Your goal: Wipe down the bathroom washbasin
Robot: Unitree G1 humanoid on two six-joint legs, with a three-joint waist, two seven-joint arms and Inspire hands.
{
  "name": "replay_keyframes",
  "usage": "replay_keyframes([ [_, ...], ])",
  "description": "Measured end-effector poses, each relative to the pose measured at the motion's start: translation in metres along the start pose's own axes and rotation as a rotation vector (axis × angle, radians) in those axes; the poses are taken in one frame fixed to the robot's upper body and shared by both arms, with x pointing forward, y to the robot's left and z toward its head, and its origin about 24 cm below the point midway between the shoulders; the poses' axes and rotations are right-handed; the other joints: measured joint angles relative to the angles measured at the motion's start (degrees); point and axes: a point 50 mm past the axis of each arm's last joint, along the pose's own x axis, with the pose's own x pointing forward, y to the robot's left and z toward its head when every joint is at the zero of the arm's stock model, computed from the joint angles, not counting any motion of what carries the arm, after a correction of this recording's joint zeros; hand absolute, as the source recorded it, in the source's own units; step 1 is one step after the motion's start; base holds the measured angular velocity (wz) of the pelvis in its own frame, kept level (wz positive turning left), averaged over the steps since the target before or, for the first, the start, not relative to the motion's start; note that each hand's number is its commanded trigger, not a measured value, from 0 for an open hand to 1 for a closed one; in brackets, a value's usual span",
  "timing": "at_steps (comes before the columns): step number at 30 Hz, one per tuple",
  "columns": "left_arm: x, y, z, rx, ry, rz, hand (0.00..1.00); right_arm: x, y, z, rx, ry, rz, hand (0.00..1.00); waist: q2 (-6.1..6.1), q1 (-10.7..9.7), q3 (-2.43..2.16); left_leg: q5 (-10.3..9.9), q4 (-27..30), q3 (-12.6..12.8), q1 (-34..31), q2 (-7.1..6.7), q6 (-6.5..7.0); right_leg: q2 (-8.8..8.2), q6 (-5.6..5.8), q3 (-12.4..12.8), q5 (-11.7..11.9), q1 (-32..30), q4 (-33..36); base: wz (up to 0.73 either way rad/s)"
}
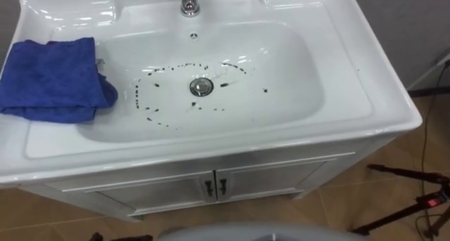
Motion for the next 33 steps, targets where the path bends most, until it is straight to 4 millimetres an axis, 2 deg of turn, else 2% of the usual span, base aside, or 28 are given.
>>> replay_keyframes([
  [6,-0.001,0.008,0.003,-0.033,-0.036,0.073,0.00,0.000,-0.002,0.004,0.002,-0.008,-0.003,0.00,0.79,2.40,-0.13,-0.22,0.24,-0.53,-0.28,-0.01,-0.19,0.01,-0.03,-0.28,-0.29,-0.01,-0.13,0.03],
  [10,-0.002,0.017,0.005,-0.074,-0.052,0.164,0.00,0.000,-0.004,0.008,0.004,-0.016,-0.007,0.00,1.27,2.88,-0.37,-0.23,0.52,-1.50,-0.33,-0.24,-0.18,-0.30,0.07,-1.17,-0.63,0.55,-0.21,0.14],
  [12,-0.002,0.020,0.010,-0.089,-0.072,0.208,0.00,0.000,-0.004,0.009,0.013,-0.019,0.001,0.00,1.27,2.87,-0.45,-0.22,0.59,-1.88,-0.33,-0.32,-0.18,-0.48,0.01,-1.85,-0.97,0.75,-0.08,0.13],
  [17,-0.004,0.027,0.006,-0.111,-0.067,0.274,0.00,0.000,-0.003,0.007,0.083,-0.021,0.019,0.00,0.99,2.87,-0.29,-0.22,0.75,-3.14,-0.12,-0.46,-0.18,-0.77,-0.01,-3.38,-1.44,1.63,-0.26,0.13],
  [23,-0.009,0.041,-0.004,-0.125,-0.069,0.367,0.00,0.001,-0.001,0.010,0.112,-0.030,0.025,0.00,0.88,3.01,-0.37,-0.21,0.72,-4.39,0.06,-1.01,-0.16,-1.36,0.32,-4.71,-1.84,2.49,-0.33,0.12],
  [24,-0.010,0.044,-0.004,-0.132,-0.081,0.391,0.00,0.001,0.000,0.010,0.114,-0.031,0.027,0.00,0.38,3.14,-0.28,-0.20,0.66,-4.73,0.05,-1.15,-0.15,-1.46,0.43,-4.88,-1.96,2.52,-0.29,0.15],
  [25,-0.011,0.046,-0.004,-0.134,-0.090,0.405,0.00,0.001,0.000,0.010,0.115,-0.031,0.027,0.00,0.46,3.22,-0.35,-0.20,0.66,-4.76,0.05,-1.17,-0.15,-1.48,0.45,-4.91,-1.97,2.54,-0.33,0.08],
  [27,-0.013,0.051,0.004,-0.132,-0.149,0.453,0.00,0.001,0.002,0.011,0.126,-0.034,0.031,0.00,0.67,4.40,-0.63,-0.20,0.66,-4.77,-0.01,-1.19,-0.14,-1.50,0.49,-4.90,-1.99,2.57,-0.48,0.00],
  [31,-0.018,0.057,0.016,-0.126,-0.231,0.525,0.00,0.002,0.004,0.012,0.129,-0.046,0.035,0.00,0.78,5.11,-0.67,-0.20,0.61,-5.75,0.09,-1.26,-0.14,-1.56,0.50,-5.78,-1.93,3.33,-1.19,0.11],
  [33,-0.022,0.056,0.032,-0.129,-0.311,0.560,0.00,0.002,0.005,0.013,0.129,-0.052,0.036,0.00,0.83,5.11,-0.66,-0.19,0.72,-6.81,0.06,-1.52,-0.13,-1.83,0.61,-6.62,-2.16,3.80,-1.20,0.25],
])
